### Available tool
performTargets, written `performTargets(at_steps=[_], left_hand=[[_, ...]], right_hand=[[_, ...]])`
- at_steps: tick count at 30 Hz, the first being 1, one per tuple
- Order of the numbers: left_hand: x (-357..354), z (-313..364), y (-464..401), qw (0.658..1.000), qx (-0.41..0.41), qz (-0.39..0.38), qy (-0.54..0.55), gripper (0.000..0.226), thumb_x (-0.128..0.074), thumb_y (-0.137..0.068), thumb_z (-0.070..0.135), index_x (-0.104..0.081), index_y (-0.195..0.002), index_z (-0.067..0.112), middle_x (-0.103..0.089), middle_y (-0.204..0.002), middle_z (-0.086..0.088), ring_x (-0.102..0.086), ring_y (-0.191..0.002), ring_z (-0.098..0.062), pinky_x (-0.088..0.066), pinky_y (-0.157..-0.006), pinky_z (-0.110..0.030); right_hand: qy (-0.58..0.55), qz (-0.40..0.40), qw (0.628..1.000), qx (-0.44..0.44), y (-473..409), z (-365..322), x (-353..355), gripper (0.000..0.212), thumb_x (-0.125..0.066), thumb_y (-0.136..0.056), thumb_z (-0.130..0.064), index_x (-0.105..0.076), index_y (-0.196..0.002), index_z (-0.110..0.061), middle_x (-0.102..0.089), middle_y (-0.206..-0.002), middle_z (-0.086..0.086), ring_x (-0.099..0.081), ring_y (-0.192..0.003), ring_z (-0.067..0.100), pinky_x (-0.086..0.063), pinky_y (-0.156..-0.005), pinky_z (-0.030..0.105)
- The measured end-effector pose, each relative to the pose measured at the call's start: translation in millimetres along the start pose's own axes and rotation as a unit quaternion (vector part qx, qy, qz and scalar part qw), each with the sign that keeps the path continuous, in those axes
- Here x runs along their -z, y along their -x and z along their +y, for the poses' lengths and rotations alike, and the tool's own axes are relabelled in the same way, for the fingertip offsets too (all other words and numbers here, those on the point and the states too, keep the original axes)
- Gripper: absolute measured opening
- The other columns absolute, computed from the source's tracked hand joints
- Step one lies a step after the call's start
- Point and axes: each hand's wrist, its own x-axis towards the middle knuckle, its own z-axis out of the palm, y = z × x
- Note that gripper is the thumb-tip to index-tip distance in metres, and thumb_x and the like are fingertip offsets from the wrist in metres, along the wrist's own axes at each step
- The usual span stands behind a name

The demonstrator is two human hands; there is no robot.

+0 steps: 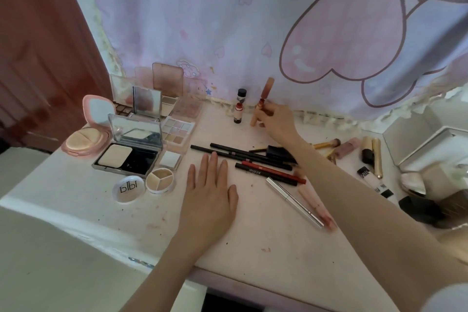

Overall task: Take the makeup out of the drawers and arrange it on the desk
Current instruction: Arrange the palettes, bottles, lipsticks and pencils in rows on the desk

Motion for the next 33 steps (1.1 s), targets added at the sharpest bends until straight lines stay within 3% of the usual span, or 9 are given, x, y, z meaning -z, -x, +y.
performTargets(at_steps=[6,10,15,19,23,26,29,31,33], left_hand=[[-1.8,-1.0,-1.0,1.0,0.001,-0.011,-0.006,0.058,-0.005,-0.095,0.039,0.004,-0.147,0.014,0.009,-0.155,-0.009,0.013,-0.142,-0.022,0.014,-0.114,-0.041],[-1.1,-0.2,-0.9,1.0,0.002,-0.012,-0.008,0.062,0.001,-0.09,0.04,0.004,-0.147,0.014,0.008,-0.155,-0.008,0.012,-0.142,-0.021,0.014,-0.113,-0.041],[-3.0,-1.1,-0.9,1.0,0.002,-0.009,-0.009,0.058,-0.005,-0.095,0.039,0.004,-0.147,0.015,0.007,-0.156,-0.008,0.012,-0.142,-0.021,0.014,-0.114,-0.041],[-1.2,0.3,-0.9,1.0,0.002,-0.012,-0.006,0.065,0.003,-0.087,0.041,0.002,-0.147,0.015,0.007,-0.156,-0.007,0.011,-0.143,-0.021,0.015,-0.113,-0.04],[-0.8,0.2,-1.5,1.0,0.003,-0.009,0.0,0.064,0.004,-0.088,0.041,0.002,-0.147,0.015,0.006,-0.156,-0.007,0.011,-0.143,-0.02,0.015,-0.112,-0.04],[-2.5,-0.4,-1.5,1.0,0.002,-0.006,-0.002,0.059,-0.004,-0.094,0.04,0.003,-0.147,0.015,0.006,-0.156,-0.008,0.011,-0.143,-0.02,0.016,-0.112,-0.04],[-1.3,0.2,-1.2,1.0,0.001,-0.006,0.0,0.064,0.003,-0.089,0.041,0.0,-0.147,0.015,0.004,-0.156,-0.008,0.01,-0.143,-0.021,0.016,-0.111,-0.04],[-1.7,-0.3,-1.3,1.0,0.002,-0.004,-0.003,0.065,0.002,-0.088,0.041,0.0,-0.147,0.015,0.004,-0.156,-0.007,0.01,-0.143,-0.02,0.018,-0.11,-0.039],[-3.2,-1.2,-1.7,1.0,0.002,-0.002,-0.004,0.061,-0.001,-0.091,0.041,0.002,-0.147,0.015,0.006,-0.156,-0.007,0.011,-0.143,-0.02,0.018,-0.111,-0.039]], right_hand=[[0.036,-0.017,0.999,0.016,-3.5,0.4,-5.4,0.016,-0.054,-0.09,-0.01,-0.056,-0.075,-0.017,-0.067,-0.082,0.014,-0.062,-0.081,0.024,-0.051,-0.088,0.045],[0.08,-0.018,0.996,0.028,-3.6,1.5,-7.7,0.015,-0.056,-0.088,-0.01,-0.056,-0.074,-0.015,-0.067,-0.087,0.014,-0.063,-0.085,0.027,-0.05,-0.088,0.044],[0.093,-0.016,0.995,0.024,-3.3,0.5,-8.0,0.025,-0.058,-0.086,-0.008,-0.051,-0.068,-0.025,-0.068,-0.089,0.012,-0.063,-0.089,0.025,-0.049,-0.088,0.036],[0.088,-0.017,0.996,0.01,-4.6,-0.2,-8.6,0.026,-0.059,-0.085,-0.008,-0.052,-0.068,-0.025,-0.067,-0.082,0.005,-0.063,-0.086,0.022,-0.05,-0.087,0.035],[0.092,-0.019,0.996,0.008,-8.6,-1.9,-12.3,0.02,-0.061,-0.083,-0.007,-0.056,-0.068,-0.02,-0.067,-0.09,0.01,-0.062,-0.089,0.024,-0.049,-0.086,0.036],[0.11,-0.021,0.994,0.01,-11.7,-0.3,-16.5,0.003,-0.062,-0.082,-0.008,-0.065,-0.081,-0.007,-0.067,-0.093,0.011,-0.06,-0.091,0.023,-0.045,-0.074,0.022],[0.12,-0.02,0.992,0.012,-13.3,1.7,-19.0,0.006,-0.063,-0.082,-0.01,-0.067,-0.085,-0.005,-0.067,-0.094,0.013,-0.061,-0.089,0.025,-0.036,-0.061,0.009],[0.131,-0.02,0.991,0.017,-13.6,2.2,-18.9,0.009,-0.063,-0.083,-0.011,-0.067,-0.087,-0.004,-0.068,-0.094,0.013,-0.061,-0.09,0.026,-0.038,-0.061,0.011],[0.132,-0.024,0.991,0.018,-12.4,2.1,-18.2,0.016,-0.062,-0.085,-0.012,-0.067,-0.093,0.001,-0.067,-0.098,0.017,-0.061,-0.095,0.029,-0.045,-0.074,0.022]])
